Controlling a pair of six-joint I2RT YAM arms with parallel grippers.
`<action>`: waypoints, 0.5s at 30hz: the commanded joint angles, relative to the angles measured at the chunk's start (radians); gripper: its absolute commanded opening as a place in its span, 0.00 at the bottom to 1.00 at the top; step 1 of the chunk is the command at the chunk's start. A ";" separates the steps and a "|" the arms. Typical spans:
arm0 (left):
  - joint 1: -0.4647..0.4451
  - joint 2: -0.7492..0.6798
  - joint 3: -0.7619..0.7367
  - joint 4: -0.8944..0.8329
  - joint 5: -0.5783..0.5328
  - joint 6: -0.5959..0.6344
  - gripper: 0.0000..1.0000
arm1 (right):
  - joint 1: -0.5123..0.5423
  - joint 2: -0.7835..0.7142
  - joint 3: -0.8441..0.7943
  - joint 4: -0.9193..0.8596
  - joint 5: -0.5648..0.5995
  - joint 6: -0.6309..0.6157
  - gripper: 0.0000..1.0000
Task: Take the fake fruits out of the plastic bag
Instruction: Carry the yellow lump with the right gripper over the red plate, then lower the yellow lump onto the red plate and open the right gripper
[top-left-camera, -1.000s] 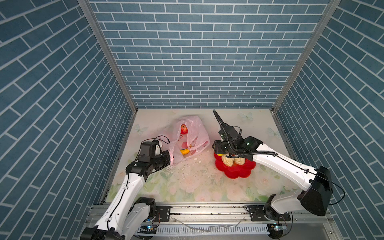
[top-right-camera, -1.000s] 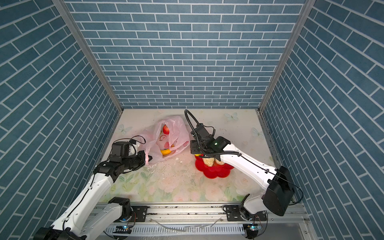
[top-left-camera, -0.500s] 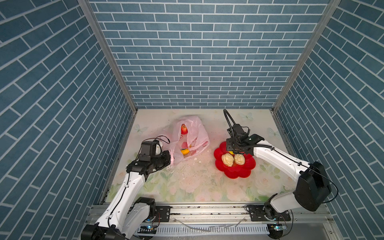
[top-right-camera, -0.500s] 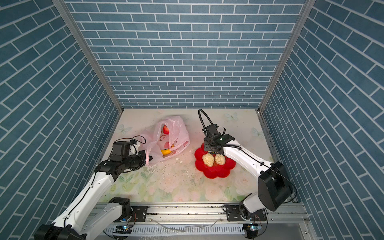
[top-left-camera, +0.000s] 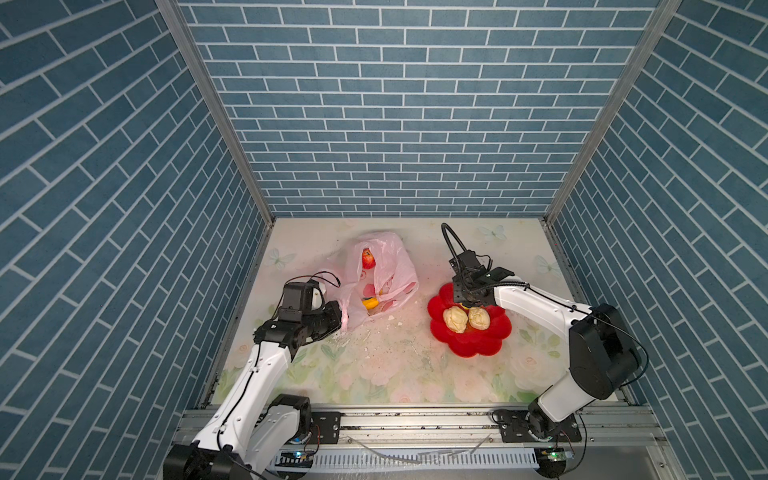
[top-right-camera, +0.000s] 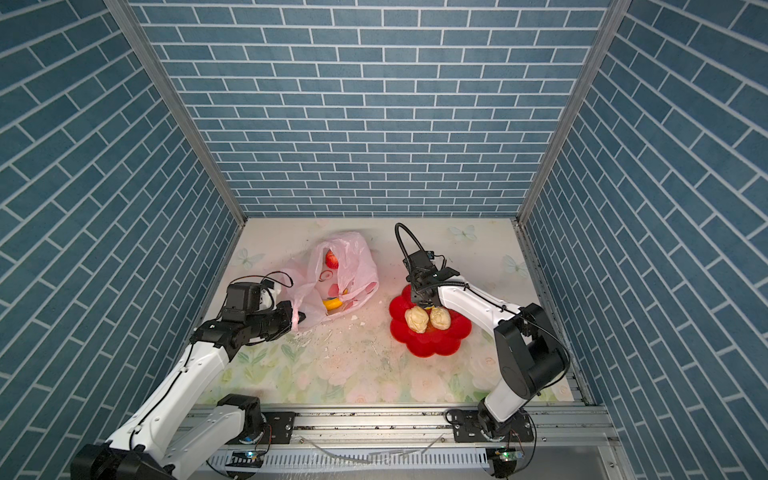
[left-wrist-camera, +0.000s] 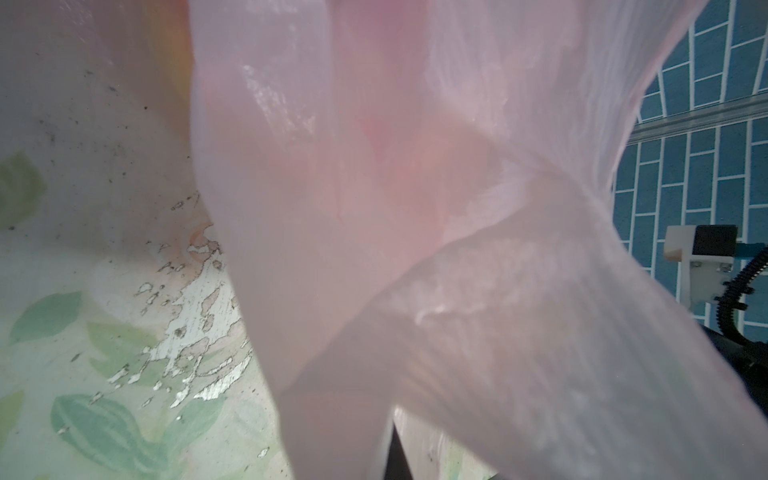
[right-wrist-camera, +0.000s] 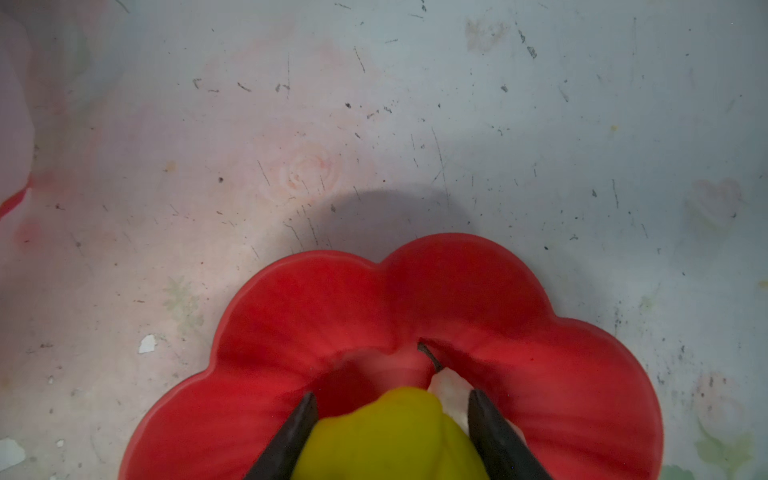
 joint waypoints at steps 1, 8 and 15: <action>0.008 0.004 0.009 0.004 0.004 0.017 0.00 | -0.009 0.023 -0.036 0.015 0.034 -0.021 0.44; 0.008 0.005 0.009 -0.002 0.004 0.019 0.00 | -0.016 0.044 -0.058 0.035 0.035 -0.013 0.49; 0.008 0.005 0.011 -0.006 0.001 0.017 0.00 | -0.020 0.064 -0.072 0.053 0.026 -0.009 0.54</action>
